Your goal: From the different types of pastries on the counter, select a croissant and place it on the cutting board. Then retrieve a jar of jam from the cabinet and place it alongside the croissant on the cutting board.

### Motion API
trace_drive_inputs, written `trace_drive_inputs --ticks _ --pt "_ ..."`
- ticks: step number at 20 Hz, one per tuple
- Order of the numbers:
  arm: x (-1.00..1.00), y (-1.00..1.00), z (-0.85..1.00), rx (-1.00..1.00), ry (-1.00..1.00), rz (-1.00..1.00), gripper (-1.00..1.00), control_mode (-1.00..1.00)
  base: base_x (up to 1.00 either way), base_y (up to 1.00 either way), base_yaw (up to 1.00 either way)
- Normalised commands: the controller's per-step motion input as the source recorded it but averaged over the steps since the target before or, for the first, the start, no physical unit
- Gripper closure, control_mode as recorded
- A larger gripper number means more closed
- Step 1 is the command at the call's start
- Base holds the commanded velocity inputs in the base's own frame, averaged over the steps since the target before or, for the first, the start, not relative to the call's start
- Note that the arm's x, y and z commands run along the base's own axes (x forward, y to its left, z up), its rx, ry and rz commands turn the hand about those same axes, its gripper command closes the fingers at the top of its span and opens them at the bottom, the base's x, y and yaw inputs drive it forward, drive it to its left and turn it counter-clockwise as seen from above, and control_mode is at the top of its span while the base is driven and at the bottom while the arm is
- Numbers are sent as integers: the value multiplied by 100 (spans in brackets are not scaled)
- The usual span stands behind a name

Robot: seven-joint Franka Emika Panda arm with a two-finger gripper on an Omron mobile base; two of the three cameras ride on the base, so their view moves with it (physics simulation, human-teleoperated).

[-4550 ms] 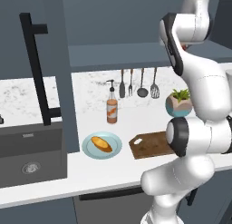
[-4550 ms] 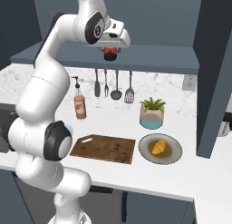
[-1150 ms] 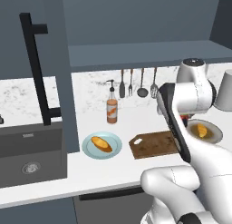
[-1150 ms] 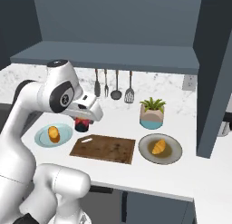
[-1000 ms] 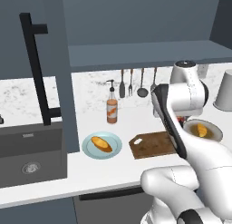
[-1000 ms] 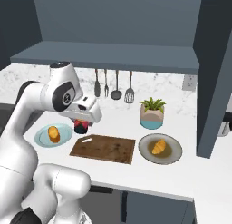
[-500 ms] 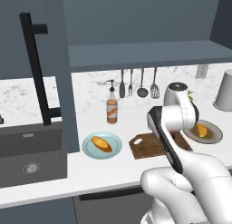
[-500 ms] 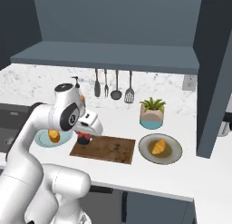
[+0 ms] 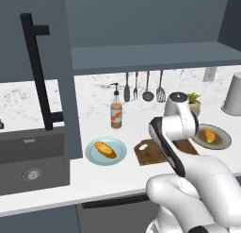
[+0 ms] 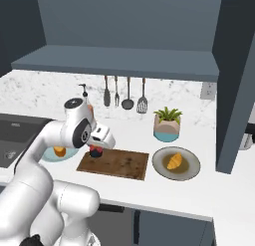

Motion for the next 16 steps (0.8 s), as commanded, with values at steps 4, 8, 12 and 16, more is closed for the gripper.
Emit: trace_drive_inputs --ticks 4,8,12,16 --pt "9 10 -1 1 6 -1 100 -100 0 0 0" --pt "30 25 -22 0 2 -1 100 -100 0 0 0" --pt "36 13 -35 0 0 0 100 -100 0 0 0" --pt "38 0 -43 0 0 0 100 -100 0 0 0"
